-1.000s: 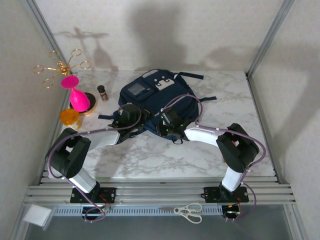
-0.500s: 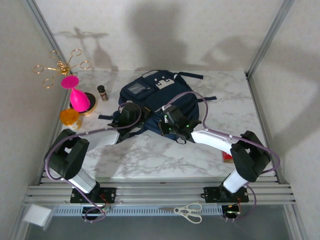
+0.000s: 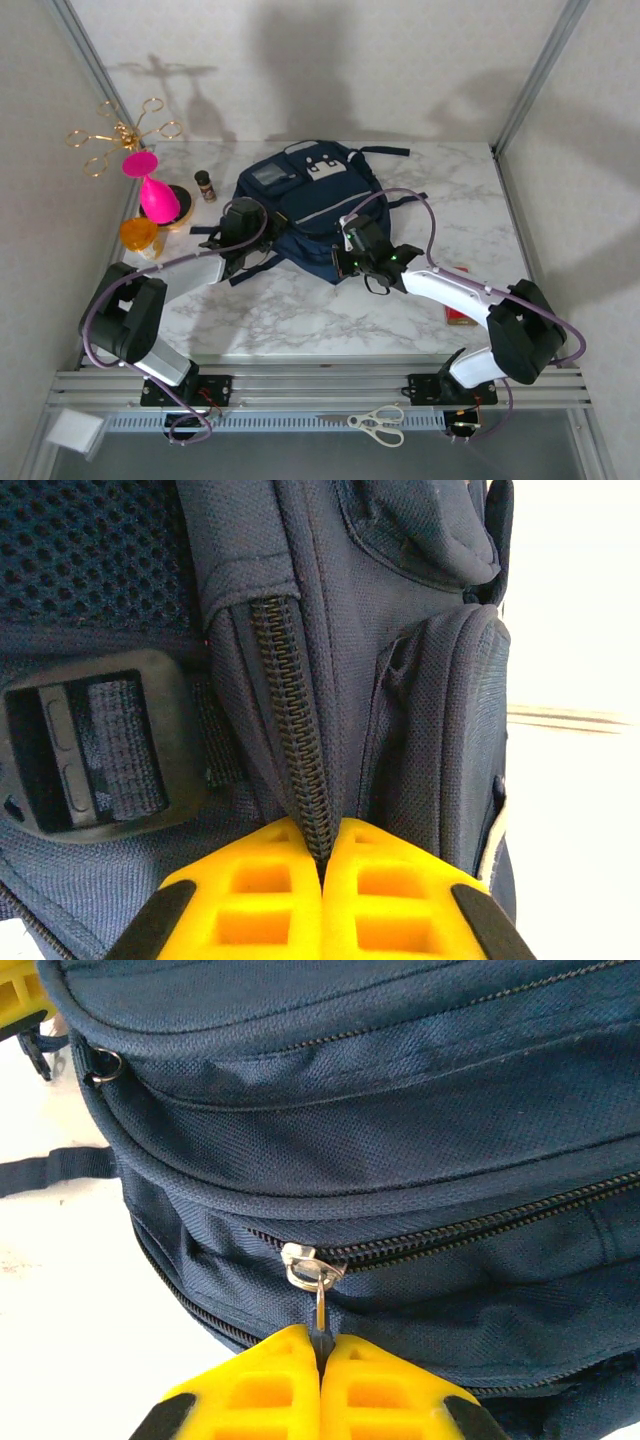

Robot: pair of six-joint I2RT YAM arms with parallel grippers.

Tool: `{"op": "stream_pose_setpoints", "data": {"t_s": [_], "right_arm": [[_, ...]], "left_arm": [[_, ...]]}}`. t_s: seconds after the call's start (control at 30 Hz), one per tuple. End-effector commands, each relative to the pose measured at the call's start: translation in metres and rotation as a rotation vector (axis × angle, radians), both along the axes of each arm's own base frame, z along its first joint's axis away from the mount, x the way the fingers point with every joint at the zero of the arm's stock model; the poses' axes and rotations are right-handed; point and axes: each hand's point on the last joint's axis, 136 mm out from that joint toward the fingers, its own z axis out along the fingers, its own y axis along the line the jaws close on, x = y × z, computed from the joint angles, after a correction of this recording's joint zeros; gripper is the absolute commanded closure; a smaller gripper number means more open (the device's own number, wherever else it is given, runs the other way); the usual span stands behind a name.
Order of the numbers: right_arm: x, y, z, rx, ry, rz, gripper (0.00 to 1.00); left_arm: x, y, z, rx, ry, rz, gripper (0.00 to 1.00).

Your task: Pack the student bag

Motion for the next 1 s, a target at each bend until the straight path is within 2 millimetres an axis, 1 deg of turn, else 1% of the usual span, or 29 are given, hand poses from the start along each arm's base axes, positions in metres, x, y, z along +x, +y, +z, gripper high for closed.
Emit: {"op": "stream_pose_setpoints", "data": {"t_s": [0.0, 0.03, 0.07, 0.1, 0.13, 0.17, 0.23, 0.33, 0.4, 0.47, 0.53, 0.57, 0.63, 0.7, 0.73, 0.77, 0.8, 0.87, 0.93, 0.97], "right_arm": [[-0.004, -0.004, 0.001, -0.035, 0.037, -0.019, 1.00], [-0.004, 0.004, 0.006, -0.009, 0.033, -0.002, 1.00], [-0.004, 0.012, 0.012, 0.020, 0.031, 0.008, 1.00], [-0.005, 0.019, 0.017, 0.051, 0.030, 0.019, 1.00], [-0.005, 0.023, 0.021, 0.077, 0.032, 0.025, 1.00], [-0.006, 0.025, 0.022, 0.088, 0.036, 0.028, 1.00], [-0.005, 0.025, 0.023, 0.088, 0.034, 0.022, 1.00], [-0.005, 0.027, 0.023, 0.099, 0.037, 0.027, 1.00], [-0.007, 0.028, 0.022, 0.106, 0.043, 0.032, 1.00], [-0.007, 0.028, 0.020, 0.105, 0.044, 0.030, 1.00], [-0.006, 0.026, 0.018, 0.100, 0.038, 0.024, 1.00], [-0.005, 0.025, 0.017, 0.096, 0.034, 0.020, 1.00], [-0.004, 0.025, 0.017, 0.090, 0.027, 0.020, 1.00], [-0.004, 0.025, 0.017, 0.090, 0.022, 0.028, 1.00], [-0.004, 0.025, 0.017, 0.088, 0.018, 0.033, 1.00], [-0.005, 0.025, 0.015, 0.084, 0.018, 0.036, 1.00], [-0.005, 0.025, 0.015, 0.079, 0.017, 0.038, 1.00], [-0.005, 0.021, 0.009, 0.057, 0.024, 0.041, 1.00], [-0.005, 0.015, 0.004, 0.043, 0.032, 0.032, 1.00], [-0.004, 0.009, 0.003, 0.033, 0.034, 0.020, 1.00]], "left_arm": [[0.013, 0.021, 0.020, 0.025, -0.085, 0.056, 1.00], [0.011, 0.015, 0.021, 0.000, -0.084, 0.030, 1.00], [0.007, 0.006, 0.028, -0.041, -0.102, 0.004, 0.93], [0.000, -0.003, 0.035, -0.084, -0.114, -0.026, 0.78], [-0.005, -0.009, 0.041, -0.110, -0.122, -0.039, 0.69], [-0.015, -0.017, 0.045, -0.126, -0.123, -0.056, 0.63], [-0.035, -0.030, 0.045, -0.147, -0.099, -0.062, 0.54], [-0.063, -0.052, 0.040, -0.264, -0.065, -0.051, 0.50], [-0.073, -0.068, 0.038, -0.318, -0.044, -0.052, 0.48], [-0.076, -0.086, 0.036, -0.331, -0.023, -0.067, 0.48], [-0.077, -0.098, 0.027, -0.352, 0.017, -0.062, 0.49], [-0.076, -0.100, 0.022, -0.371, 0.031, -0.046, 0.49], [-0.073, -0.098, 0.016, -0.386, 0.040, -0.004, 0.49], [-0.064, -0.094, 0.010, -0.351, 0.047, 0.042, 0.49], [-0.057, -0.096, 0.008, -0.346, 0.046, 0.041, 0.53], [-0.051, -0.097, 0.008, -0.364, 0.041, 0.031, 0.58], [-0.047, -0.096, 0.008, -0.383, 0.037, 0.037, 0.61], [-0.042, -0.087, 0.003, -0.390, 0.036, 0.093, 0.62], [-0.038, -0.082, 0.002, -0.353, 0.024, 0.116, 0.63], [-0.036, -0.079, 0.001, -0.315, 0.018, 0.123, 0.68]]}}
